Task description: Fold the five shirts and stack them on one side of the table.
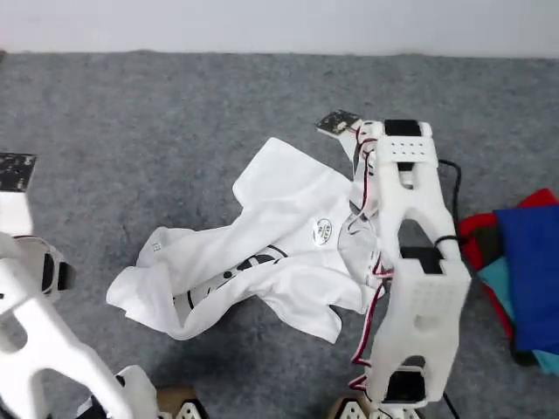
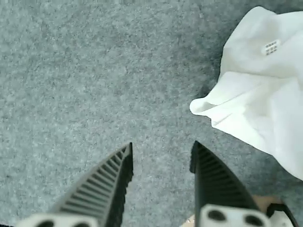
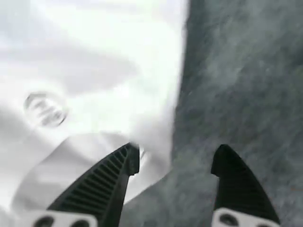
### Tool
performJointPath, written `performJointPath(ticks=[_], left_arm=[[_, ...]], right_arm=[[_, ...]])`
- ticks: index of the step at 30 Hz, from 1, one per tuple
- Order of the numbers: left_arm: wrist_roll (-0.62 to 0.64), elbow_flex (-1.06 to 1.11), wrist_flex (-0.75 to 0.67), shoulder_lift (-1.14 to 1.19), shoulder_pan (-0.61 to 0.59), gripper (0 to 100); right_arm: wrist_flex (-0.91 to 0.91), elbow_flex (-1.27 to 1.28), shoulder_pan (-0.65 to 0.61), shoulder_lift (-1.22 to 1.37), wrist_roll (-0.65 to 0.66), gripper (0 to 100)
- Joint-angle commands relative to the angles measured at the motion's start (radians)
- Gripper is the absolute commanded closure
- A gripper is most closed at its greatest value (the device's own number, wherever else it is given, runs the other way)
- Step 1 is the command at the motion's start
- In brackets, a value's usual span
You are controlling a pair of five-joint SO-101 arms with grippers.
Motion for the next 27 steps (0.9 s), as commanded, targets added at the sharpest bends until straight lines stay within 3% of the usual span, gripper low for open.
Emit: performJointPath(ticks=[1, 2, 5, 12, 21, 27], left_arm=[[0.011, -0.005, 0.028, -0.025, -0.008, 81], [0.011, -0.005, 0.028, -0.025, -0.008, 81], [0.011, -0.005, 0.028, -0.025, -0.006, 81], [0.011, -0.004, 0.026, -0.023, -0.003, 81], [0.011, 0.004, 0.025, -0.021, 0.000, 81], [0.060, 0.130, -0.083, -0.021, 0.140, 81]], right_arm=[[-0.007, -0.219, -0.004, 0.068, -0.008, 93.0], [-0.005, -0.267, -0.002, 0.097, -0.011, 99.6], [0.030, -0.376, 0.007, 0.171, -0.011, 95.1], [0.130, -0.572, 0.050, 0.289, -0.008, 98.9], [0.137, -0.815, 0.251, 0.420, -0.009, 98.9], [0.282, -0.913, 0.288, 0.438, -0.012, 97.1]])
